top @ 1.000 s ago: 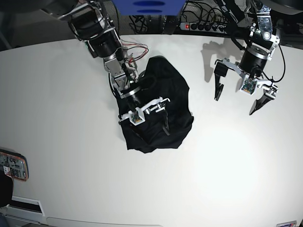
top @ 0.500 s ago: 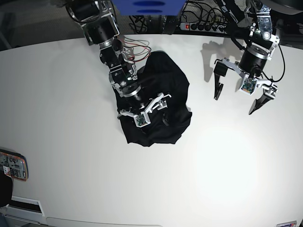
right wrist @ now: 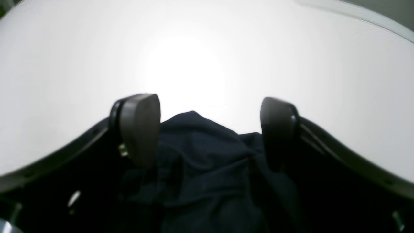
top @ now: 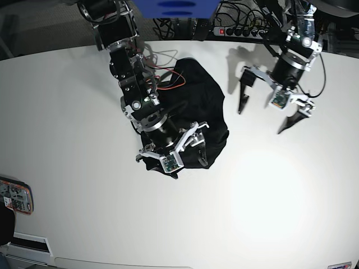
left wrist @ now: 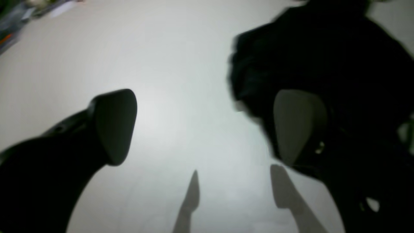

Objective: Fold the T-shirt properly

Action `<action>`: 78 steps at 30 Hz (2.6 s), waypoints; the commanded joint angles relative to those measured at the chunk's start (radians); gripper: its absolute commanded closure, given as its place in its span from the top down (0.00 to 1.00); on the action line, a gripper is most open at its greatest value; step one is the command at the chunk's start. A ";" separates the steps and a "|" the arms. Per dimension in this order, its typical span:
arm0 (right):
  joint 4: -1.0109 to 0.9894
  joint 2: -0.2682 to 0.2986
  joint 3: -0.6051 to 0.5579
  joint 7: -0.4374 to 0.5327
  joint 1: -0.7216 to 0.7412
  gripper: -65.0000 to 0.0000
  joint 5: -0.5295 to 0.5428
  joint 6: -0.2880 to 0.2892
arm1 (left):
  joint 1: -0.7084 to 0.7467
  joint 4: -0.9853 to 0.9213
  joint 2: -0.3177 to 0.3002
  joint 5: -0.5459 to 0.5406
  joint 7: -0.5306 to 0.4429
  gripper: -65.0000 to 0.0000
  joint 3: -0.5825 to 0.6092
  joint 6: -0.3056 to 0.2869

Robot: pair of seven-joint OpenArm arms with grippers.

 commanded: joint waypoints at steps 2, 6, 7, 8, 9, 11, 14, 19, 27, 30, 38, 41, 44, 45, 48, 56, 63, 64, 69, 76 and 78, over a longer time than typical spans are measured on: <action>0.057 -0.008 0.005 -0.054 0.020 0.70 0.008 0.000 | 0.015 0.020 -0.006 -0.014 -0.015 1.00 0.046 0.005; 0.129 -0.007 0.000 -0.231 0.089 0.70 0.008 0.000 | 0.008 0.023 -0.010 -0.014 0.100 1.00 0.120 0.005; 0.143 -0.007 0.000 -0.262 0.104 0.70 0.008 0.000 | 0.006 0.023 -0.010 -0.016 0.123 1.00 0.129 0.005; 0.149 -0.007 0.002 -0.292 0.119 0.70 0.008 0.000 | 0.006 0.023 -0.010 -0.016 0.138 1.00 0.137 0.005; 0.147 -0.007 0.003 -0.314 0.132 0.70 0.008 0.000 | 0.006 0.023 -0.010 -0.016 0.145 1.00 0.142 0.005; 0.143 -0.007 0.005 -0.347 0.175 0.70 0.008 0.000 | 0.008 0.023 -0.010 -0.017 0.146 1.00 0.152 0.005; 0.118 -0.007 0.005 -0.381 0.268 0.70 0.010 0.000 | 0.011 0.023 -0.012 -0.019 0.149 1.00 0.172 0.005; -0.026 -0.007 0.005 -0.403 0.354 0.70 0.012 0.000 | 0.014 0.018 -0.012 -0.016 0.181 1.00 0.263 0.007; -0.112 -0.008 0.005 -0.397 0.356 0.14 0.012 0.000 | -0.011 0.018 -0.012 -0.016 0.298 1.00 0.353 0.007; -0.114 -0.008 0.013 -0.395 0.356 0.00 0.012 0.000 | -0.014 0.018 -0.012 -0.014 0.300 1.00 0.353 0.013; -0.152 -0.011 0.120 -0.374 0.357 0.00 0.012 0.000 | -0.015 -0.060 -0.012 -0.014 0.300 1.00 0.438 0.134; -0.243 -0.013 0.138 -0.326 0.386 0.00 0.013 0.000 | -0.018 -0.117 -0.012 -0.016 0.300 1.00 0.484 0.136; -0.382 -0.037 0.143 -0.311 0.452 0.00 0.013 0.000 | -0.035 -0.149 -0.009 -0.019 0.300 1.00 0.494 0.136; -0.430 -0.049 0.143 -0.311 0.468 0.00 0.013 0.000 | -0.037 -0.157 -0.009 -0.016 0.300 1.00 0.494 0.136; -0.505 -0.060 0.143 -0.309 0.500 0.00 0.013 0.000 | -0.038 -0.158 -0.007 -0.016 0.300 1.00 0.485 0.136; -0.637 -0.073 0.141 -0.211 0.508 0.00 0.012 0.000 | -0.106 -0.221 -0.006 -0.017 0.300 1.00 0.493 0.206; -0.697 -0.073 0.141 -0.171 0.508 0.00 0.012 0.000 | -0.115 -0.243 0.011 -0.021 0.300 1.00 0.491 0.208; -0.707 -0.073 0.141 -0.162 0.508 0.00 0.012 0.000 | -0.121 -0.246 0.014 -0.021 0.300 1.00 0.493 0.208; -0.758 -0.073 0.143 -0.100 0.506 0.00 0.012 0.000 | -0.169 -0.342 0.017 -0.022 0.300 1.00 0.491 0.208; -0.755 -0.054 0.143 -0.085 0.469 0.00 0.012 0.000 | -0.210 -0.382 0.017 -0.022 0.300 1.00 0.484 0.208; -0.752 -0.045 0.143 -0.085 0.456 0.00 0.012 0.000 | -0.223 -0.382 0.017 -0.022 0.300 1.00 0.475 0.209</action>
